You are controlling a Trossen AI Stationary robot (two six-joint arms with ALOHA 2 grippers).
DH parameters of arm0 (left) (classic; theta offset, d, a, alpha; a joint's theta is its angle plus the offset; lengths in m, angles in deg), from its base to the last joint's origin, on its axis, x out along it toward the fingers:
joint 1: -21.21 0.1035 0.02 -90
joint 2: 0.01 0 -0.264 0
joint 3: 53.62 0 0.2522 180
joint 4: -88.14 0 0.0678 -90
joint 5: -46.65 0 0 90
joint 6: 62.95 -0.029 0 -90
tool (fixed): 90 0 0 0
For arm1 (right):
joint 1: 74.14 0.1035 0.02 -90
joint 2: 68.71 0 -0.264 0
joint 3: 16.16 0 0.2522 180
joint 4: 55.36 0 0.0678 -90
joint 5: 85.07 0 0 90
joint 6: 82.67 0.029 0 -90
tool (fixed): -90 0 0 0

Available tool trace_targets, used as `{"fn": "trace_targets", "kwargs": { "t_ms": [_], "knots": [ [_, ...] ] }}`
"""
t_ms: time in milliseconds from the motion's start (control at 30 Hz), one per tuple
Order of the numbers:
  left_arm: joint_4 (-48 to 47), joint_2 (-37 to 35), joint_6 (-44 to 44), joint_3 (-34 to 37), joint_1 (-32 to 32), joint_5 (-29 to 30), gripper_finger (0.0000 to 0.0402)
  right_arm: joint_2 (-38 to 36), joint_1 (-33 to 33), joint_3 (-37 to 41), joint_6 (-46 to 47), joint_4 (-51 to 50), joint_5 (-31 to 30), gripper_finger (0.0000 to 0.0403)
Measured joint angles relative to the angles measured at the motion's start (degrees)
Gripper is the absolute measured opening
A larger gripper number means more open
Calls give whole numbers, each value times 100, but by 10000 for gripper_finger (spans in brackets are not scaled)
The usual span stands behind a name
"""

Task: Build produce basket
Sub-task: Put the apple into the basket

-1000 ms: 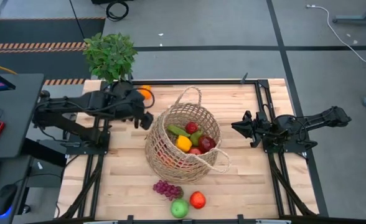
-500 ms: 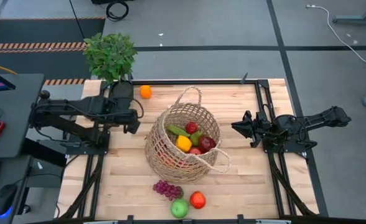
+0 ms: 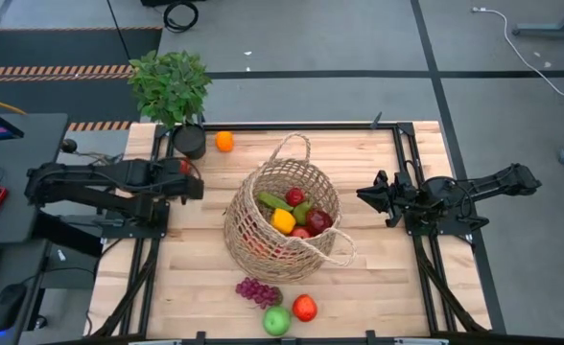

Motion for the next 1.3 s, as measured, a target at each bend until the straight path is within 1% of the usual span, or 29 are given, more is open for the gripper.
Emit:
{"fn": "trace_targets", "kwargs": {
  "t_ms": [133,200,267,333,433,600,733,833,1033,1300],
  "knots": [
    [164,-25,258,324,197,583,389,0,-2,-1,0,0,2,64],
    [522,42,192,490,298,821,389,0,-2,1,0,0,2,64],
    [870,107,4,632,430,967,389,0,0,1,0,-1,1,64],
    [1002,178,-164,715,592,1129,389,0,-1,0,0,-1,2,64],
    [1019,286,-378,758,871,1423,389,0,0,1,0,-1,2,64],
    [1069,368,-1197,764,1405,1756,389,0,0,0,0,0,2,64],
    [1335,384,-1677,885,1828,1837,389,0,0,0,0,0,2,64],
    [1719,396,-1867,1145,2087,1603,389,0,-1,0,0,0,1,64],
    [2220,393,-1903,1543,2451,1534,389,0,0,1,0,0,2,64],
    [2552,391,-1918,1976,2661,1638,389,0,0,1,0,0,2,64]
  ]
}}
